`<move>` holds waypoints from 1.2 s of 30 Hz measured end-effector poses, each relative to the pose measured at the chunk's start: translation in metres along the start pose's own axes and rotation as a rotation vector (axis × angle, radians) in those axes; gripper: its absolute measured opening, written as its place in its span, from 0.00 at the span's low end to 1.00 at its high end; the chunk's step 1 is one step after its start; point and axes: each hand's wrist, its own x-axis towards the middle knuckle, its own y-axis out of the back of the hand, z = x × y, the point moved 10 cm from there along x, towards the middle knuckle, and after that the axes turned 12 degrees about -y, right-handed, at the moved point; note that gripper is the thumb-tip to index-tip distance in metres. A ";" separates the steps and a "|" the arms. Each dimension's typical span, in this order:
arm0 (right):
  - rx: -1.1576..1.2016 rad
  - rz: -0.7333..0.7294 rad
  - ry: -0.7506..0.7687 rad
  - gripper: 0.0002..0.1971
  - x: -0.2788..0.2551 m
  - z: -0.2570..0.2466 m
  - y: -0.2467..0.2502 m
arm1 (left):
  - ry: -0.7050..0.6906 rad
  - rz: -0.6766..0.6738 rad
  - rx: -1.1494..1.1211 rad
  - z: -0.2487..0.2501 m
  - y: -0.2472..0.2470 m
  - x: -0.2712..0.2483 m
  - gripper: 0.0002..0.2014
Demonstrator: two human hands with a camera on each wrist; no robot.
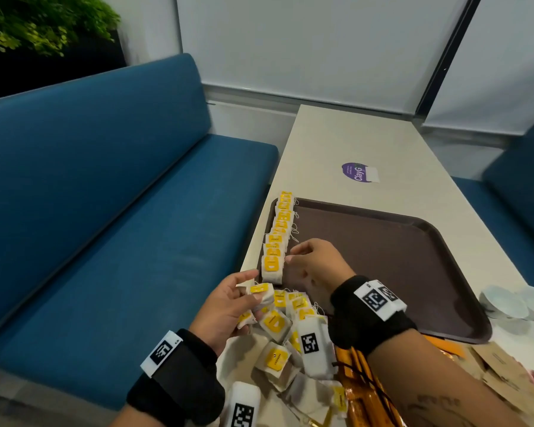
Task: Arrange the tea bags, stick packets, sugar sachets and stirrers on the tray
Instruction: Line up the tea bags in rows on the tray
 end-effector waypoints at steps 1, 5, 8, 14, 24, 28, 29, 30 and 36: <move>-0.050 -0.037 0.006 0.07 -0.009 -0.001 0.002 | -0.022 -0.012 0.004 0.003 -0.004 0.001 0.16; -0.092 -0.240 -0.055 0.19 -0.030 0.011 0.000 | -0.109 -0.062 0.023 0.015 -0.022 0.003 0.17; -0.151 -0.305 -0.067 0.21 -0.038 0.018 -0.004 | -0.155 -0.071 0.029 0.018 -0.032 0.004 0.20; 0.000 -0.296 -0.001 0.05 -0.044 0.020 0.000 | -0.138 -0.069 0.083 0.013 -0.040 0.004 0.18; 0.014 0.026 0.170 0.08 -0.008 -0.004 0.004 | 0.082 0.139 -0.103 -0.019 -0.001 -0.001 0.09; -0.171 0.011 0.099 0.09 0.021 0.005 -0.019 | 0.103 0.200 -0.146 -0.023 0.012 -0.004 0.09; -0.203 -0.001 0.089 0.10 0.025 0.007 -0.024 | 0.105 0.213 -0.156 -0.023 0.016 -0.005 0.09; -0.234 -0.006 0.079 0.10 0.028 0.008 -0.028 | 0.107 0.222 -0.163 -0.023 0.018 -0.006 0.09; -0.371 -0.034 0.038 0.11 0.037 0.012 -0.043 | 0.100 0.253 -0.188 -0.024 0.026 -0.008 0.07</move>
